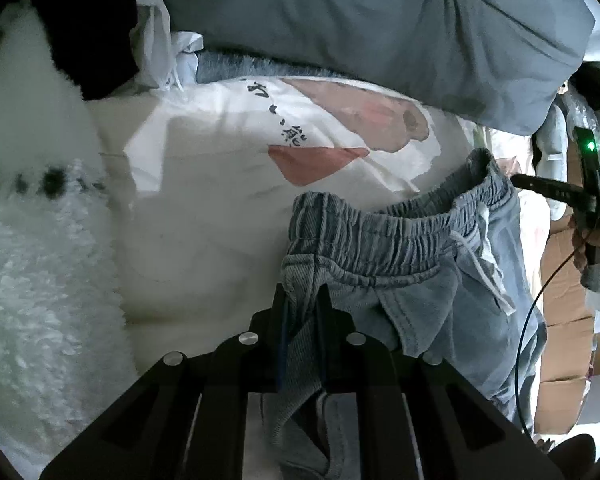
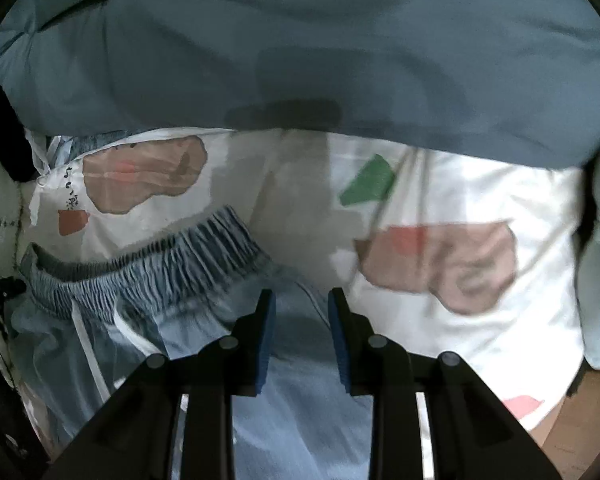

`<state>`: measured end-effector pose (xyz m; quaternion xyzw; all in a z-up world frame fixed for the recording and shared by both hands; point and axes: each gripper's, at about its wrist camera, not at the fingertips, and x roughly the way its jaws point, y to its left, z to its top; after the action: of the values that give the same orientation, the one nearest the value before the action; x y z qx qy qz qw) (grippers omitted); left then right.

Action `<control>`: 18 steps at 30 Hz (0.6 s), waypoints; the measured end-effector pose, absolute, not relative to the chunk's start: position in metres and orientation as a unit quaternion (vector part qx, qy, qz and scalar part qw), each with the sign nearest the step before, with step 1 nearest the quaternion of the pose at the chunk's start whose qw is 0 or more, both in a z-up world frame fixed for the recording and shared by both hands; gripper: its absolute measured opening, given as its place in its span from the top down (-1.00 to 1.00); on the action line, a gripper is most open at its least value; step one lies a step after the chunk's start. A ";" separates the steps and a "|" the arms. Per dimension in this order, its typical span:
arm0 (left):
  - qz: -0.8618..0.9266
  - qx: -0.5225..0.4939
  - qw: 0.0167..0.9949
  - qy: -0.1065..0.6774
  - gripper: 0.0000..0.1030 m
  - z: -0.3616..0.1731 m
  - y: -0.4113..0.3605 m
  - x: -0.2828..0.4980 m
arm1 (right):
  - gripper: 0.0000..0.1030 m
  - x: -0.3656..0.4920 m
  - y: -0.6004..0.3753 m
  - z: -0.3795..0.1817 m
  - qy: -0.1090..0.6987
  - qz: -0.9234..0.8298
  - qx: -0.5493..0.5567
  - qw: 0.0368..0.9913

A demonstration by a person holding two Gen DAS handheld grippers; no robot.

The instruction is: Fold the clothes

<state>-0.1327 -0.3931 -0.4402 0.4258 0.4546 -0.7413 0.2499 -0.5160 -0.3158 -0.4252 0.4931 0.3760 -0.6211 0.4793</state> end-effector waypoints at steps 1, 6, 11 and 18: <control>-0.741 0.426 0.250 0.455 0.79 -0.441 -0.394 -0.133 | 0.48 -0.514 -0.320 -0.429 0.378 -0.616 0.494 0.483; -0.737 0.428 0.250 0.459 0.79 -0.447 -0.399 -0.134 | 0.47 -0.511 -0.323 -0.452 0.412 -0.593 0.497 0.481; -0.734 0.433 0.247 0.461 0.79 -0.451 -0.401 -0.135 | 0.27 -0.514 -0.327 -0.461 0.435 -0.581 0.489 0.483; -0.730 0.445 0.238 0.462 0.79 -0.457 -0.401 -0.140 | 0.19 -0.515 -0.344 -0.480 0.464 -0.554 0.482 0.495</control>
<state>-0.1401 -0.4013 -0.4573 0.4445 0.4619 -0.7298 0.2376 -0.5147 -0.3441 -0.4804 0.4823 0.4641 -0.5537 0.4954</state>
